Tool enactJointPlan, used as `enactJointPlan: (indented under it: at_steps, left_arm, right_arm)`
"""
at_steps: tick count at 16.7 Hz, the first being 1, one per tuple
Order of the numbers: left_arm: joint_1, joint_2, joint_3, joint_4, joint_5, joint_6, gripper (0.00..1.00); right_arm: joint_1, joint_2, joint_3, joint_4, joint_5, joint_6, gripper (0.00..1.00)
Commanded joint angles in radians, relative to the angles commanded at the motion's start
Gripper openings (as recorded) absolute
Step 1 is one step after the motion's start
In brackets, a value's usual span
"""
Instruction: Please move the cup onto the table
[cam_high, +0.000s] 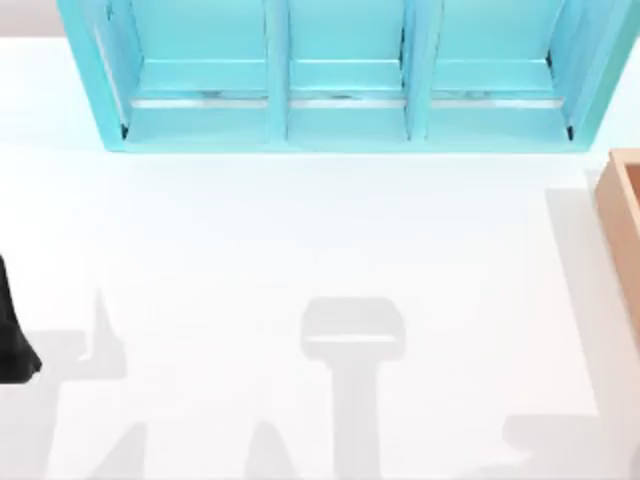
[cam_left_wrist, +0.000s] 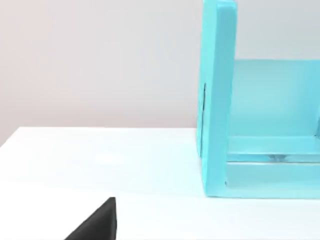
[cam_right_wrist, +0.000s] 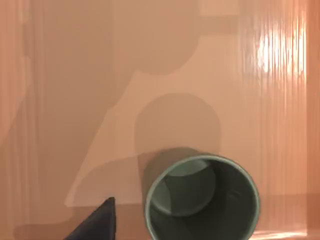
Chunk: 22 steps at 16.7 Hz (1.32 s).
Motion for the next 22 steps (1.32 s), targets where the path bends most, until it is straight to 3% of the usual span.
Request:
enactJointPlan:
  at_steps: [6,12,16,22]
  left_arm:
    - [0.0,0.0,0.0,0.0,0.0,0.0,1.0]
    - [0.0,0.0,0.0,0.0,0.0,0.0,1.0]
    - [0.0,0.0,0.0,0.0,0.0,0.0,1.0]
    - [0.0,0.0,0.0,0.0,0.0,0.0,1.0]
  right_arm:
    - [-0.121,0.308,0.251,-0.277,0.0,-0.119,1.0]
    - [-0.13,0.337,0.276,-0.307,0.0,-0.131,1.0]
    - [-0.13,0.356,0.213,-0.236,0.0,-0.127,1.0]
    - [-0.126,0.427,0.005,0.06,-0.001,-0.123,1.0]
